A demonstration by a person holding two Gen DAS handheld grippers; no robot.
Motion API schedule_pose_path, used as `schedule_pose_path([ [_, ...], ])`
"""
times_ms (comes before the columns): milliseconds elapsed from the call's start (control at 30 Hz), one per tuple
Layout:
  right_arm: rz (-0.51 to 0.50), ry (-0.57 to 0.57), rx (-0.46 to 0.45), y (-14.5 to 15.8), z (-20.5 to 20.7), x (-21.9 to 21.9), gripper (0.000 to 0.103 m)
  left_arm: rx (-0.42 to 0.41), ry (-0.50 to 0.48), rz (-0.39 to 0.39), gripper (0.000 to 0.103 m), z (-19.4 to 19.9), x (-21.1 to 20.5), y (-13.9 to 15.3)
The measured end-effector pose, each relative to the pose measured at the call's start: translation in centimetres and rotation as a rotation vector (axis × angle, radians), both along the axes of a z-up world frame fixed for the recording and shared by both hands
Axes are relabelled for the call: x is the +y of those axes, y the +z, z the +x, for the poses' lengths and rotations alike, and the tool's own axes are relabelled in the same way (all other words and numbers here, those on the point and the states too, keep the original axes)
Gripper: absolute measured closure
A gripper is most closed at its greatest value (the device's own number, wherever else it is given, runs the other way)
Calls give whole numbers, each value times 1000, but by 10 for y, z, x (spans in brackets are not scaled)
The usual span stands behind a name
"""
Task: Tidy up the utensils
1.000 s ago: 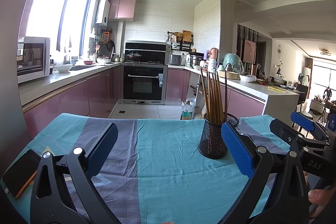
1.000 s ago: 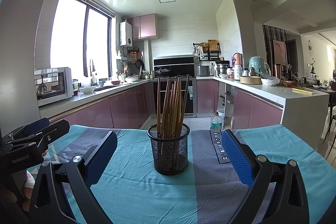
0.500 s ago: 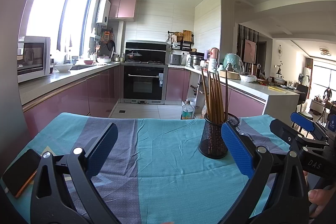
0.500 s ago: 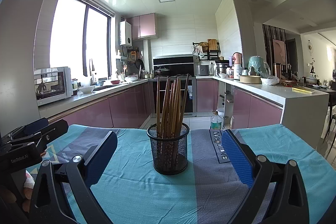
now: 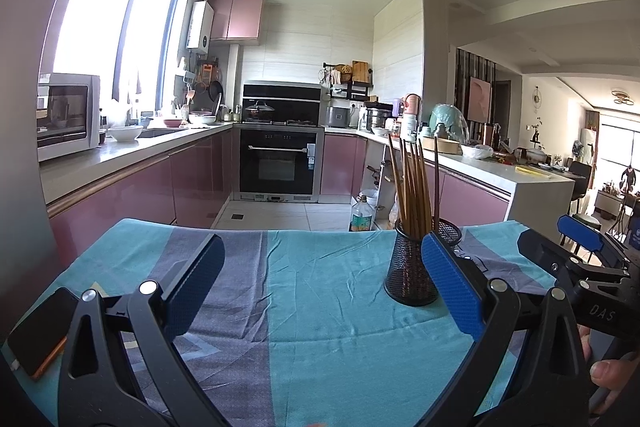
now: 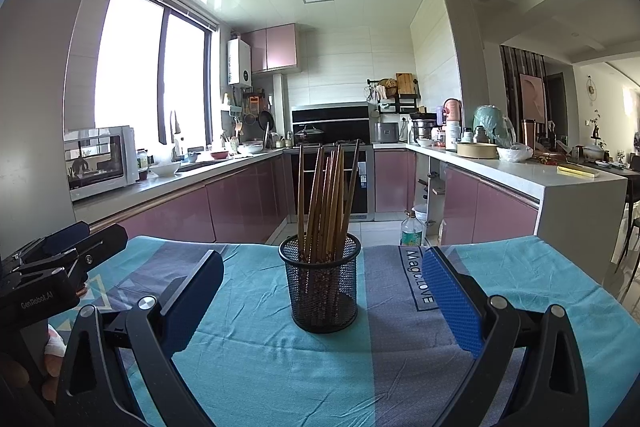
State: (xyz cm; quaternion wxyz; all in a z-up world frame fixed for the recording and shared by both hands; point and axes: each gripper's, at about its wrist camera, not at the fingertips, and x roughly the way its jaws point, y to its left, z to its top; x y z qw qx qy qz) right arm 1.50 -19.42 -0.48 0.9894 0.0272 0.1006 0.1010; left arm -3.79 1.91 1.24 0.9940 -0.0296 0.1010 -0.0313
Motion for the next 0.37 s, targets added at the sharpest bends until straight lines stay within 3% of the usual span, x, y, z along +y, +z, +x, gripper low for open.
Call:
schedule_pose_path([
  [200, -22, -8, 41, -5, 8, -7, 7, 45, -7, -4, 6, 4, 1, -1],
  [367, -131, -90, 299, -34, 58, -43, 7, 173, 15, -2, 6, 28, 11, -13],
])
